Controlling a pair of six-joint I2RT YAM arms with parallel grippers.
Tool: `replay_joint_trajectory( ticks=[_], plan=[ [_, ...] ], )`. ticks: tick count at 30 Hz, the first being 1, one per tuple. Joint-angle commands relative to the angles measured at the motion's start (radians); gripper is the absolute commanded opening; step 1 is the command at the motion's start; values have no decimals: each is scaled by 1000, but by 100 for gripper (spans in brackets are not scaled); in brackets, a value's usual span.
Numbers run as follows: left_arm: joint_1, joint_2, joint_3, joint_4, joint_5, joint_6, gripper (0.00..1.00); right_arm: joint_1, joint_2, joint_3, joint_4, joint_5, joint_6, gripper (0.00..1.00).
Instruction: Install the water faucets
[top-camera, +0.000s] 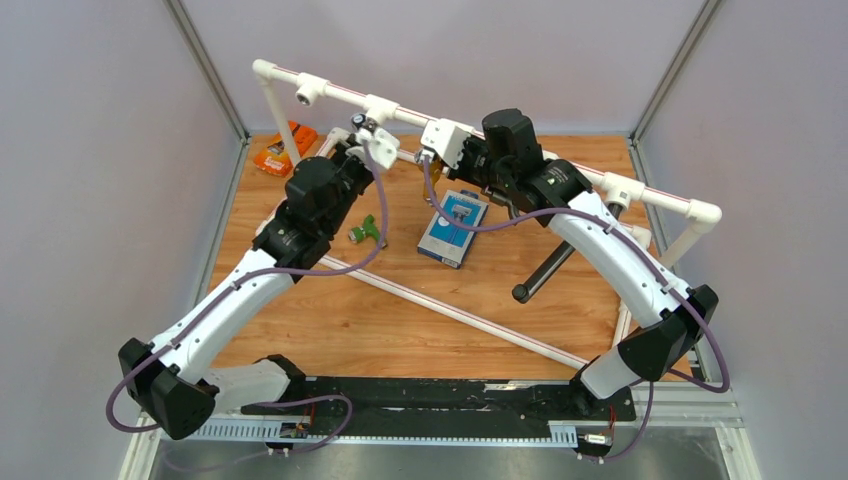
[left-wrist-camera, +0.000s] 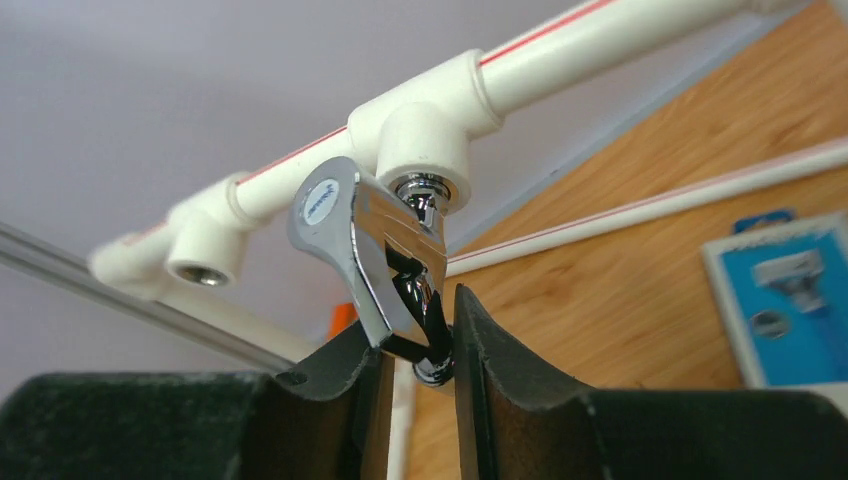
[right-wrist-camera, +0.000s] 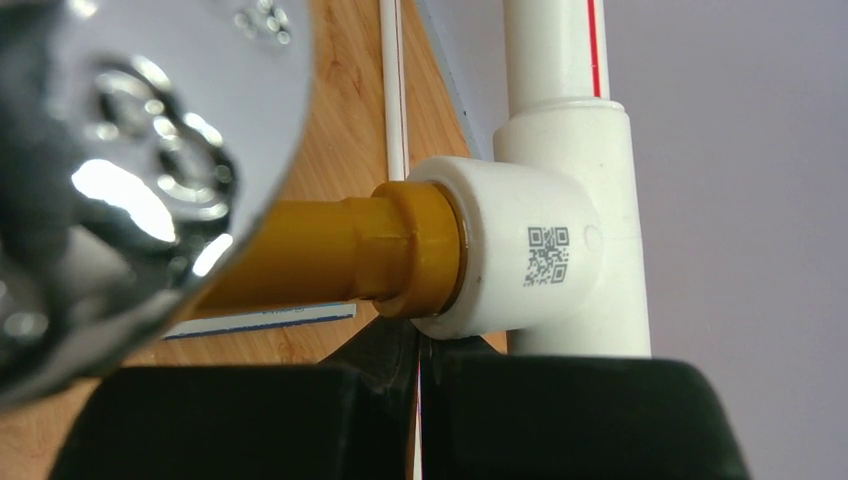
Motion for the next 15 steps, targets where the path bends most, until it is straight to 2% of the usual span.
replay_joint_trajectory(
  ticks=[1, 4, 5, 8, 9, 12, 15],
  plan=[
    [-105, 30, -24, -210, -82, 665, 32, 21, 51, -48, -116, -43, 27, 1],
    [-105, 0, -18, -186, -100, 629, 39, 21, 49, -48, -118, -45, 27, 1],
    [-105, -10, -6, -175, -84, 596, 46, 21, 51, -49, -116, -45, 27, 1],
    [-91, -66, 20, -164, -7, 372, 59, 19, 54, -48, -116, -48, 27, 1],
    [-82, -79, 28, -163, 20, 324, 66, 21, 57, -48, -118, -48, 27, 1],
    [-43, -117, 47, -166, 77, 21, 72, 21, 57, -48, -116, -48, 27, 1],
    [18, -139, 57, -170, 120, -196, 74, 21, 57, -49, -118, -45, 27, 1]
  ],
)
